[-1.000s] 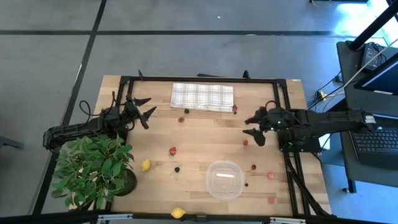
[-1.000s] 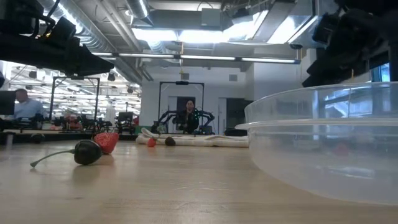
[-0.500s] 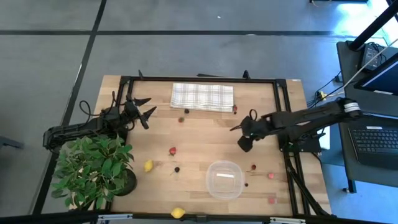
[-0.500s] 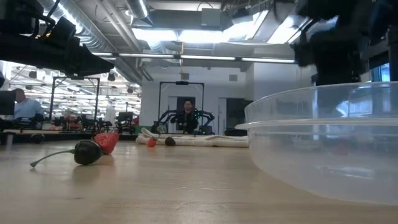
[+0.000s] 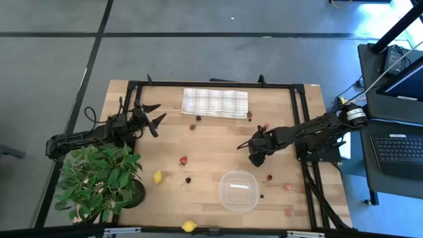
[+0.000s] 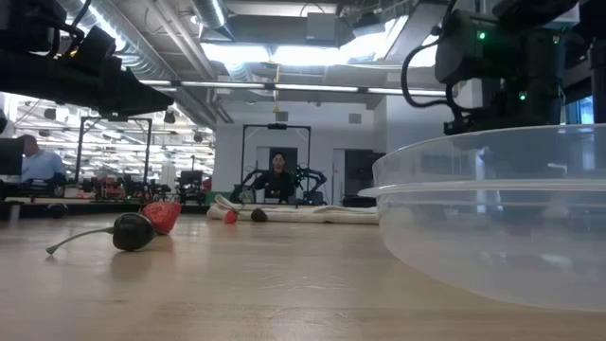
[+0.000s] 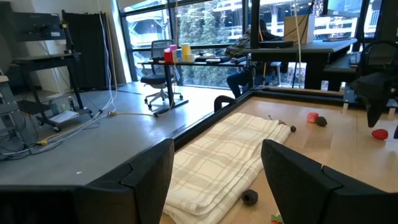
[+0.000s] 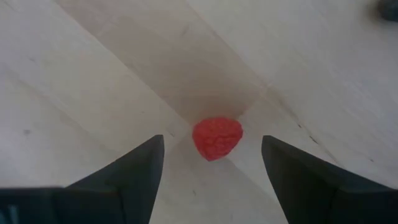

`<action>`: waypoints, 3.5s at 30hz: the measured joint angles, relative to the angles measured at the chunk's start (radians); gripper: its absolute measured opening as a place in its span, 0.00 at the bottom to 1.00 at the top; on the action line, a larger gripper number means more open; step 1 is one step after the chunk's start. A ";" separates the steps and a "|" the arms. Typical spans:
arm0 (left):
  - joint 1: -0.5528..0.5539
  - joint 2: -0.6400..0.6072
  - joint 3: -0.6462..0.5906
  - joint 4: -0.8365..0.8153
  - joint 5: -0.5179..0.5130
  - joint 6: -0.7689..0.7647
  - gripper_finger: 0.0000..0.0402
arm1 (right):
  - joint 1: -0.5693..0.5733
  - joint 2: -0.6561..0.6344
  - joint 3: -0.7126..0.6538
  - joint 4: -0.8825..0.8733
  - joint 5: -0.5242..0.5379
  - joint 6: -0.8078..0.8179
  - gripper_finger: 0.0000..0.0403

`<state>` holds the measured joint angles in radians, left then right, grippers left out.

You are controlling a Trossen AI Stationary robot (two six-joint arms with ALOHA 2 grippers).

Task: Pick and placing Produce into tupperware
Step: Put the red raspberry into the transparent bin

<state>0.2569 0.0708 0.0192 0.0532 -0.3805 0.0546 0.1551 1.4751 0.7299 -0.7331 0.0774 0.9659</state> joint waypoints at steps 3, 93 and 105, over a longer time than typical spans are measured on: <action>0.000 0.000 0.000 0.000 0.000 0.000 0.59 | 0.000 0.021 0.000 0.016 0.007 -0.008 0.67; 0.000 0.000 0.000 -0.001 0.000 0.001 0.59 | 0.000 0.106 0.003 0.039 -0.016 0.024 0.47; 0.000 0.000 0.000 -0.001 0.000 0.001 0.59 | 0.000 0.107 0.003 0.038 -0.018 0.021 0.30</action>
<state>0.2569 0.0708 0.0191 0.0521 -0.3809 0.0559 0.1547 1.5822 0.7330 -0.6956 0.0591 0.9869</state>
